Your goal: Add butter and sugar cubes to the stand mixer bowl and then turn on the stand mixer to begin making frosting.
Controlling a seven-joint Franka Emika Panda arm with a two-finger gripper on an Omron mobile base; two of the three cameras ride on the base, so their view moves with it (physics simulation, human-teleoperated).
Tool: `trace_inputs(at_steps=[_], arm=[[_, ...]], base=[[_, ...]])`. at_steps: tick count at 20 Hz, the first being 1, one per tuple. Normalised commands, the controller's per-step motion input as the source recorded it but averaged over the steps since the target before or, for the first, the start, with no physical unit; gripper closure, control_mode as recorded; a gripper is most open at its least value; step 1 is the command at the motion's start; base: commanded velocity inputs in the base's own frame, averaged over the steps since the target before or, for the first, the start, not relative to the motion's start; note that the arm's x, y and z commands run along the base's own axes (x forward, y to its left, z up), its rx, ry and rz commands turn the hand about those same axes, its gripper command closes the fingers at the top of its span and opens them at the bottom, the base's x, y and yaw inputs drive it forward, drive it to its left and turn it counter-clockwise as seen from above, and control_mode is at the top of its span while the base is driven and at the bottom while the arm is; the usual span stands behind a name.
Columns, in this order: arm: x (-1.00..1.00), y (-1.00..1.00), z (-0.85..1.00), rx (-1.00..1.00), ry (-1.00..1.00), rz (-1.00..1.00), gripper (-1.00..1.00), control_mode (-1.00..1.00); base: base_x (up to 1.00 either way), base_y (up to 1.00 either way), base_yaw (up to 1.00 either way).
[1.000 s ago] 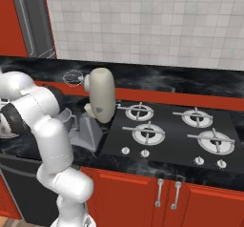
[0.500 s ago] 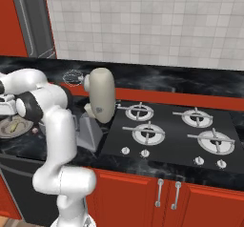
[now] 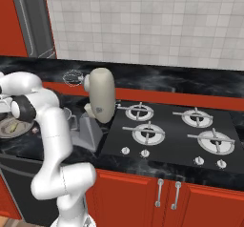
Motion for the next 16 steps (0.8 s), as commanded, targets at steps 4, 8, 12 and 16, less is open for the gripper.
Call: trace_inputs(at_steps=[4,8,12,16], arm=[[0.2,0.0,-0.39,0.0,0.0,-0.02,-1.0,-1.0],[0.12,0.0,-0.33,0.06,0.0,0.01,-1.0,-1.0],[0.12,0.0,-0.31,0.14,-0.06,0.1,-1.0,-1.0],[0.16,-0.03,-0.22,0.16,-0.15,0.12,-1.0,-1.0]], base=[[0.0,0.0,0.0],[0.0,0.0,0.0],[0.0,0.0,0.0],[0.0,0.0,0.0]])
